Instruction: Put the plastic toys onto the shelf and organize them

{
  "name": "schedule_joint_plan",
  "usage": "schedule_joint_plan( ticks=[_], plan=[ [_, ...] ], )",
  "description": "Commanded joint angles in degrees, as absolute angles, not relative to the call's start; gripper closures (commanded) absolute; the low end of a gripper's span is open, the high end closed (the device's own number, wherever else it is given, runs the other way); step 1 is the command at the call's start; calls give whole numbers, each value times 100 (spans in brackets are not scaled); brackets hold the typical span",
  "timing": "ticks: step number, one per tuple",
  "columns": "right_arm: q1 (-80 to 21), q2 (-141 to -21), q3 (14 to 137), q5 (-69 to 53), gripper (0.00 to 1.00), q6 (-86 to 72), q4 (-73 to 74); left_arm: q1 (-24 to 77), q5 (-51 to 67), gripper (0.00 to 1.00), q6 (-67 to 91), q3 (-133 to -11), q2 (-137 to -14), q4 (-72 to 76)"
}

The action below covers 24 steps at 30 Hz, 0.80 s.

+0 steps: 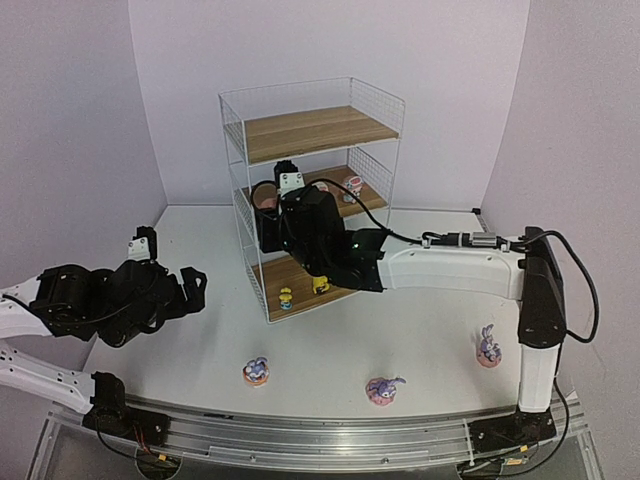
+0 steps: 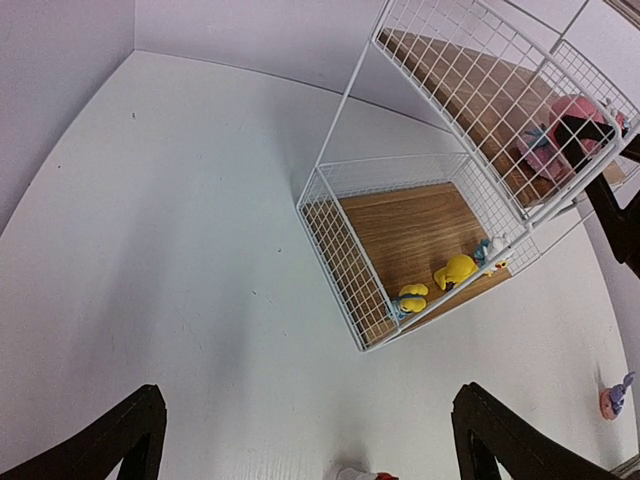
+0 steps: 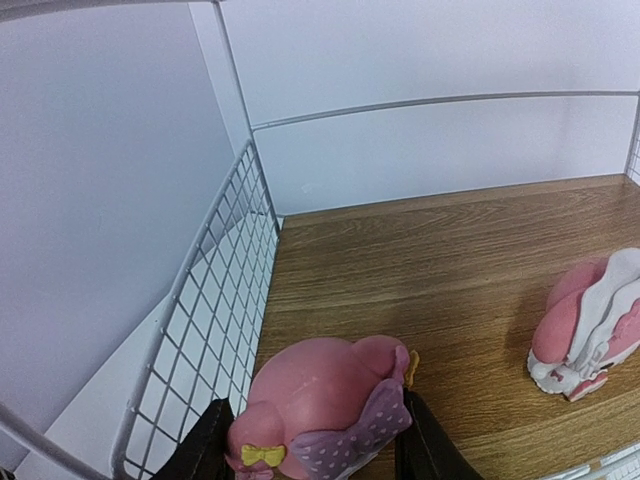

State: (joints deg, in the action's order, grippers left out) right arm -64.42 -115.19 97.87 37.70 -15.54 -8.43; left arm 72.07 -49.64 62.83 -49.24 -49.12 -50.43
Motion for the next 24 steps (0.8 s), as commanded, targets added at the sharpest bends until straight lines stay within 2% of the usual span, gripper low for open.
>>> schedule_joint_plan(
  ticks=[1, 8, 15, 18, 24],
  plan=[
    [-6464, -11582, 10041, 4073, 87, -1446, -1028, 7232, -5002, 1, 6196, -4878, -4819, -4936],
    [-6477, -11671, 10131, 4192, 78, -1342, -1028, 7230, -4990, 0, 6197, -4847, -4786, -4933],
    [-6480, -11665, 10114, 4204, 62, -1397, -1028, 7230, -4988, 0, 6204, -4831, -4736, -4944],
    [-6479, -11647, 10091, 4208, 51, -1454, -1028, 7229, -4983, 0, 6204, -4825, -4725, -4945],
    [-6508, -11628, 10106, 4171, 42, -1498, -1028, 7231, -4986, 0, 6205, -4805, -4723, -4967]
  ],
)
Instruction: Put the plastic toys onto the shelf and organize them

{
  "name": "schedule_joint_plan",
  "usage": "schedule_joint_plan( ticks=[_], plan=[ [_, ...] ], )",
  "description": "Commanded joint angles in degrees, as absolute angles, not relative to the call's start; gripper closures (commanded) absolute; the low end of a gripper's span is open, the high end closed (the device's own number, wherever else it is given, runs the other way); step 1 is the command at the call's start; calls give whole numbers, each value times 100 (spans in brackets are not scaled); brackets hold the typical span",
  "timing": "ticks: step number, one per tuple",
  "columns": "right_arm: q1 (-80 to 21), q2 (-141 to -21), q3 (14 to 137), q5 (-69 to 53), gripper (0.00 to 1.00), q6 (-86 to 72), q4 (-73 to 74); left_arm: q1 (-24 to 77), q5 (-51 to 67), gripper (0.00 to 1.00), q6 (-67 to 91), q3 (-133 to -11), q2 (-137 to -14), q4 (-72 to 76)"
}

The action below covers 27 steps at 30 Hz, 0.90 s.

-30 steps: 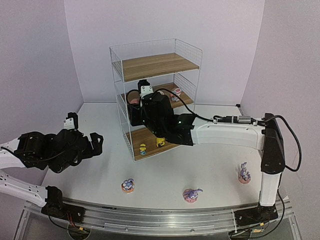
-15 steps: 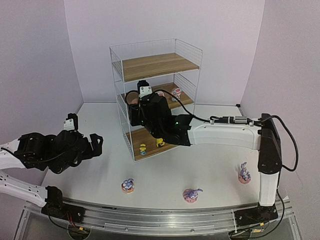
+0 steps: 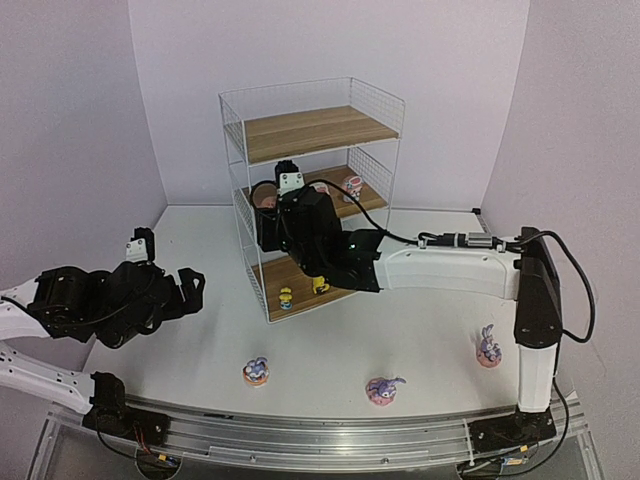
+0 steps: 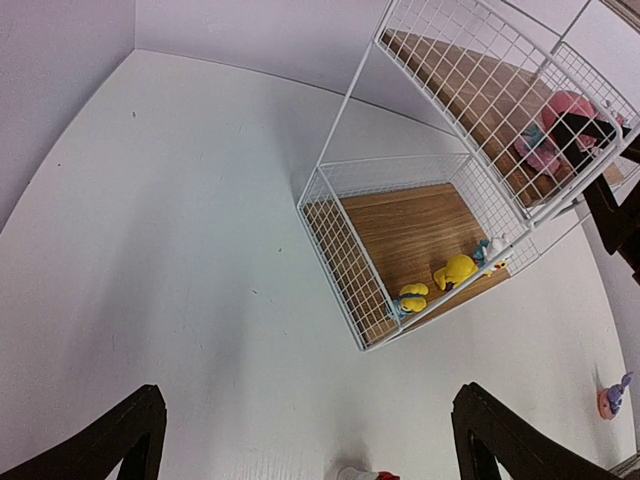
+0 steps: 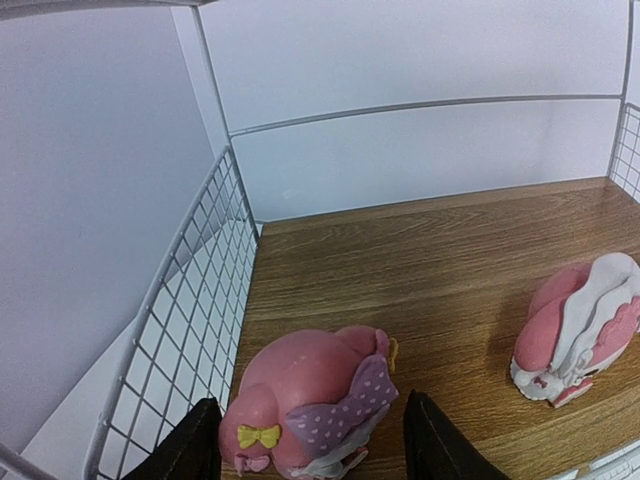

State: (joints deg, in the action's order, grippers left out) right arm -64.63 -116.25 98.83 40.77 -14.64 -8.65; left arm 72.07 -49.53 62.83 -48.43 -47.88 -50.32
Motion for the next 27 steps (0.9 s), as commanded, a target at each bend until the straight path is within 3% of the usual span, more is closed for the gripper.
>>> schedule_joint_plan(
  ticks=[1, 22, 27],
  plan=[
    [-6515, -11628, 10111, 4175, 41, -1497, -1028, 7232, -4984, 0, 6203, -4806, -4723, -4970],
    [-6583, -10504, 9133, 3510, 32, -1893, -1015, 7225, -4854, 0, 5851, -4770, -4743, -4558],
    [-6586, -10121, 8785, 3366, 39, -1970, -973, 7226, -4821, 0, 5835, -4769, -4747, -4499]
  ],
)
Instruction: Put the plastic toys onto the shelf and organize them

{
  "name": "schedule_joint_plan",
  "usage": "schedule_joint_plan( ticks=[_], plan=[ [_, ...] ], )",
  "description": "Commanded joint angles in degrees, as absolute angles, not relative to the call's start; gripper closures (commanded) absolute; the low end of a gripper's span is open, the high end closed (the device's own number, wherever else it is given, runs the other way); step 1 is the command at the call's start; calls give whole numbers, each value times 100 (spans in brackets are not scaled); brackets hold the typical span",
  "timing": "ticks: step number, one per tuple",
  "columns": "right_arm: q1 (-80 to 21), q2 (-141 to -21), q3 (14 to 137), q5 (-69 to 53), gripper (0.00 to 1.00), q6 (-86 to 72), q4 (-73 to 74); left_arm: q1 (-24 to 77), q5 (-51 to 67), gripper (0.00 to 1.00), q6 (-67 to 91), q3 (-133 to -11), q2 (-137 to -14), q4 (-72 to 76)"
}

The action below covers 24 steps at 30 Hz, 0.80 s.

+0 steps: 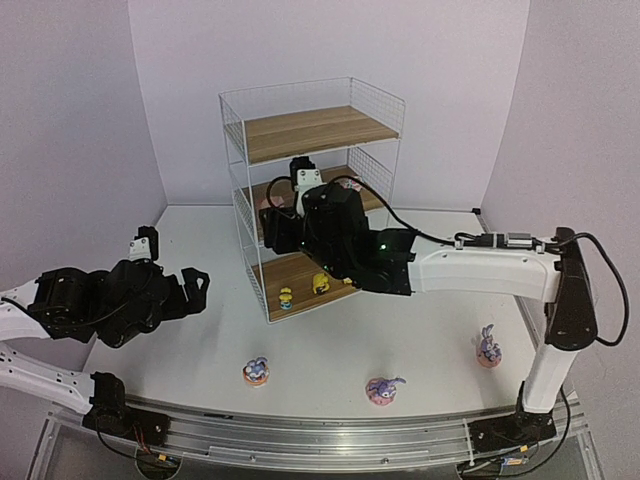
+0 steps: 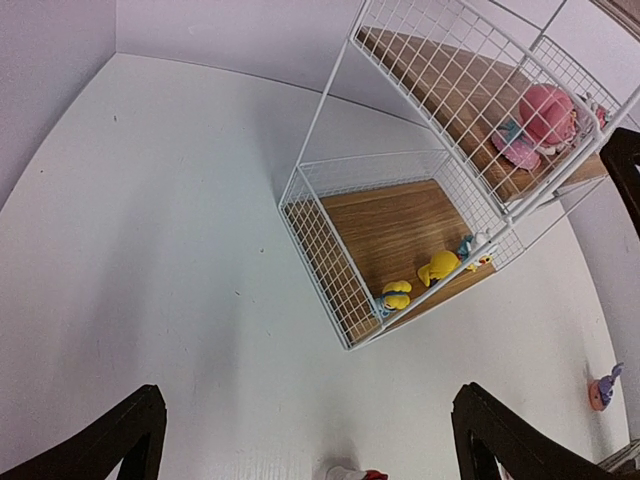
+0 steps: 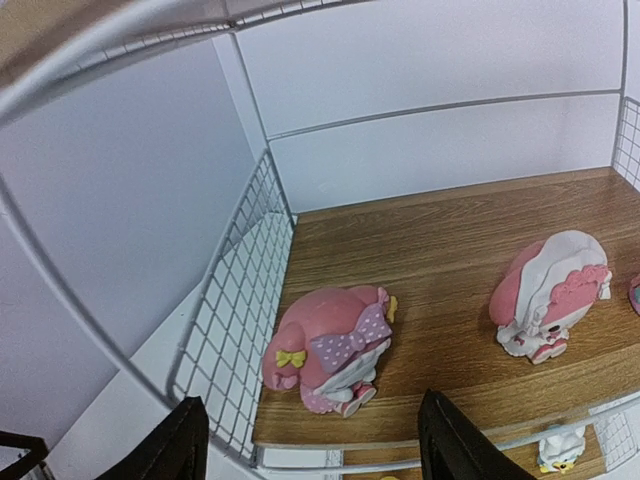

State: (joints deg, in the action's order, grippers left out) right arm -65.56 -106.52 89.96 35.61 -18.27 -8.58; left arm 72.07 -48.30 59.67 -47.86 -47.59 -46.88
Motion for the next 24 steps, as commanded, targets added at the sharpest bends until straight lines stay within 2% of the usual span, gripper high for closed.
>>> schedule_joint_plan(
  ticks=[1, 5, 6, 24],
  plan=[
    [-6584, -10037, 8691, 3449, 43, -1991, -955, 7227, -4803, 0, 5833, -4752, -4737, -4483],
    [-6585, -9854, 8411, 3598, 62, -2059, -940, 7228, -4773, 0, 5836, -4695, -4698, -4421],
    [-6584, -9847, 8389, 3595, 64, -2070, -932, 7229, -4768, 0, 5836, -4692, -4688, -4418],
    [-6584, -10707, 9141, 3696, 66, -1946, -865, 7227, -4772, 0, 5927, -4609, -4641, -4404]
  ],
)
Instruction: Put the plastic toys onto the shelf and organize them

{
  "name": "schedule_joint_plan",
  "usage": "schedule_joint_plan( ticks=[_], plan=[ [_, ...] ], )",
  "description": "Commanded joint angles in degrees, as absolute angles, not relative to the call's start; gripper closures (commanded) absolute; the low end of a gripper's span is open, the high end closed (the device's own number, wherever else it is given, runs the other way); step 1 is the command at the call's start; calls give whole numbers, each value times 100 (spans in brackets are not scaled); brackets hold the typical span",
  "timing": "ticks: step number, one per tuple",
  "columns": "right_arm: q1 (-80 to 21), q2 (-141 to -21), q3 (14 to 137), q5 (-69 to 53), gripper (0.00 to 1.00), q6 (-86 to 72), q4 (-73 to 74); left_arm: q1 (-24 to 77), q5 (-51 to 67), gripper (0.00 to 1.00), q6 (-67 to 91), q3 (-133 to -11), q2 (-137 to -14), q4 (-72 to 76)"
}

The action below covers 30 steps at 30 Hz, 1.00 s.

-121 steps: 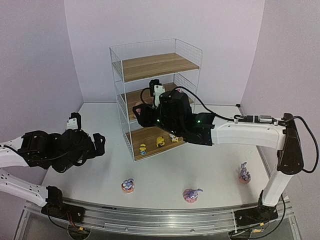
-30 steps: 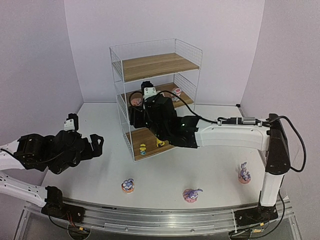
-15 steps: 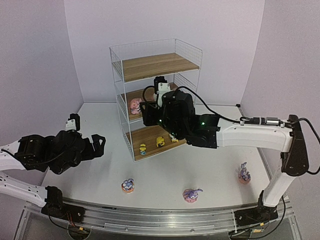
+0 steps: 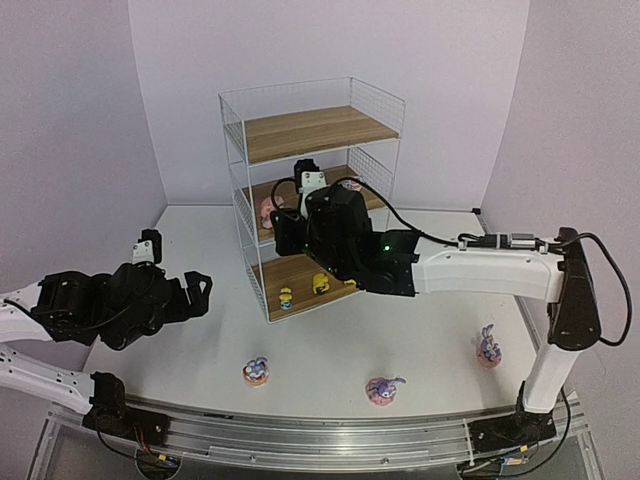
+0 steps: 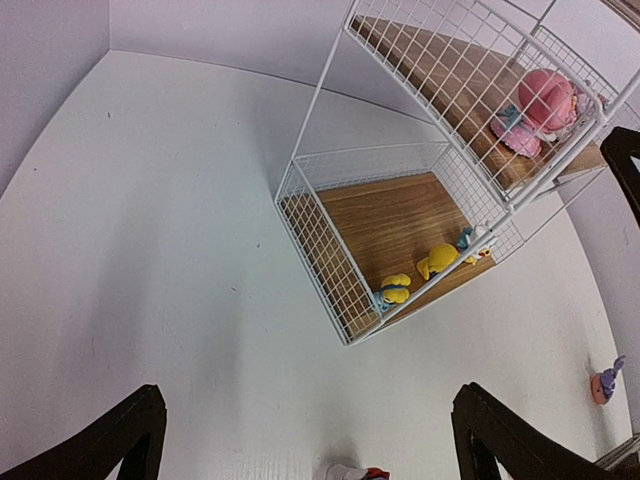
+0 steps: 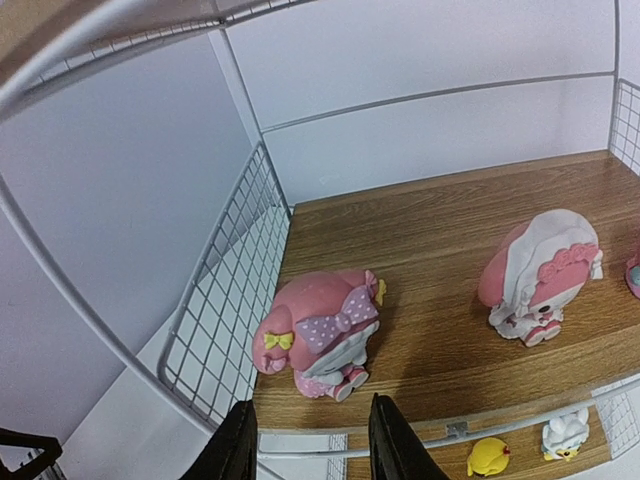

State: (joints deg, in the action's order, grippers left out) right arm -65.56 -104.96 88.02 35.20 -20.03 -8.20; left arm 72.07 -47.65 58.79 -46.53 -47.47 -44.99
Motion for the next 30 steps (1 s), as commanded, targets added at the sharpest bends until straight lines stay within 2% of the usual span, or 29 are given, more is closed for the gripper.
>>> schedule_joint_plan(
  ticks=[1, 30],
  plan=[
    [-6583, -10750, 9172, 3705, 66, -1941, -869, 7229, -4780, 0, 5932, -4600, -4624, -4404],
    [-6583, -11395, 9584, 4356, 66, -1979, -1360, 7228, -4819, 0, 5900, -4527, -4475, -4381]
  ],
)
